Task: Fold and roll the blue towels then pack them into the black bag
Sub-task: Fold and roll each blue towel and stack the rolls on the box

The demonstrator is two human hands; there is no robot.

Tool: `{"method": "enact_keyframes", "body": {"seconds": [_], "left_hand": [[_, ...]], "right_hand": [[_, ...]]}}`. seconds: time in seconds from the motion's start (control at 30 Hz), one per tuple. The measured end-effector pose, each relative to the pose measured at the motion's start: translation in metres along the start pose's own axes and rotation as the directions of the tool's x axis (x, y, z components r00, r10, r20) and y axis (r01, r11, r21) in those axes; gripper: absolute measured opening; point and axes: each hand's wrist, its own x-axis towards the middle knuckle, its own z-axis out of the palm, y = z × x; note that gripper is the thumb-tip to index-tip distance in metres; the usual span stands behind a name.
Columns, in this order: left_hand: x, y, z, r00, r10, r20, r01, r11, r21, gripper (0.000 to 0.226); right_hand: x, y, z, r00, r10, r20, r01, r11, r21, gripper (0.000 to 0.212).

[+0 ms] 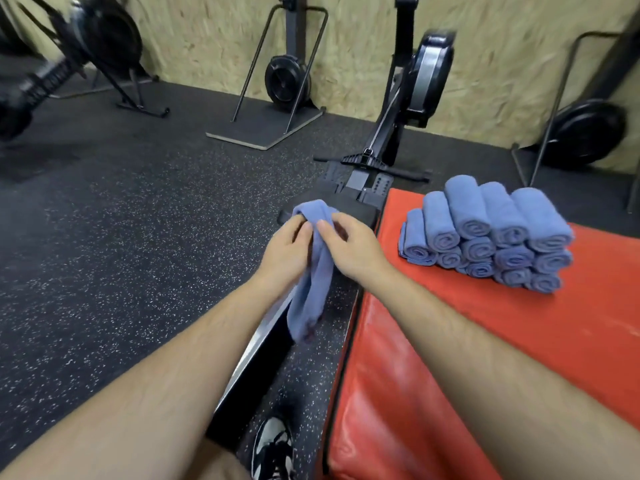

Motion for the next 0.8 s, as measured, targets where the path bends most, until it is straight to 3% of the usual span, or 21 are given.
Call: {"method": "enact_keyframes", "body": {"seconds": [0.07,0.27,0.4,0.53,0.8], "left_hand": [[-0.005,0.028,0.014,0.998,0.052,-0.039,-0.054,0.995,-0.079,0.024],[-0.019,0.108,0.069,0.996,0.079,-0.037,-0.086,0.962,-0.260,0.017],[-0.032,0.140,0.110,0.992,-0.003,0.124,0.034,0.969,-0.245,0.038],[-0.044,0.146,0.148,0.972,-0.002,0.237,0.057,0.973,-0.224,0.023],[-0.052,0.135,0.207,0.967,-0.011,0.254,0.038,0.994,-0.102,0.027]], "right_hand": [[-0.006,-0.011,-0.030,0.999,-0.004,-0.043,0.005,1.000,0.024,0.033],[-0.029,-0.026,-0.124,0.984,-0.029,-0.176,0.038,0.998,0.051,0.018],[-0.054,-0.018,-0.184,0.971,0.011,-0.237,-0.012,1.000,-0.005,0.014],[-0.087,0.011,-0.224,0.954,0.062,-0.295,-0.099,0.989,-0.112,0.028],[-0.126,0.086,-0.259,0.853,0.304,-0.424,-0.306,0.950,0.064,0.018]]}}
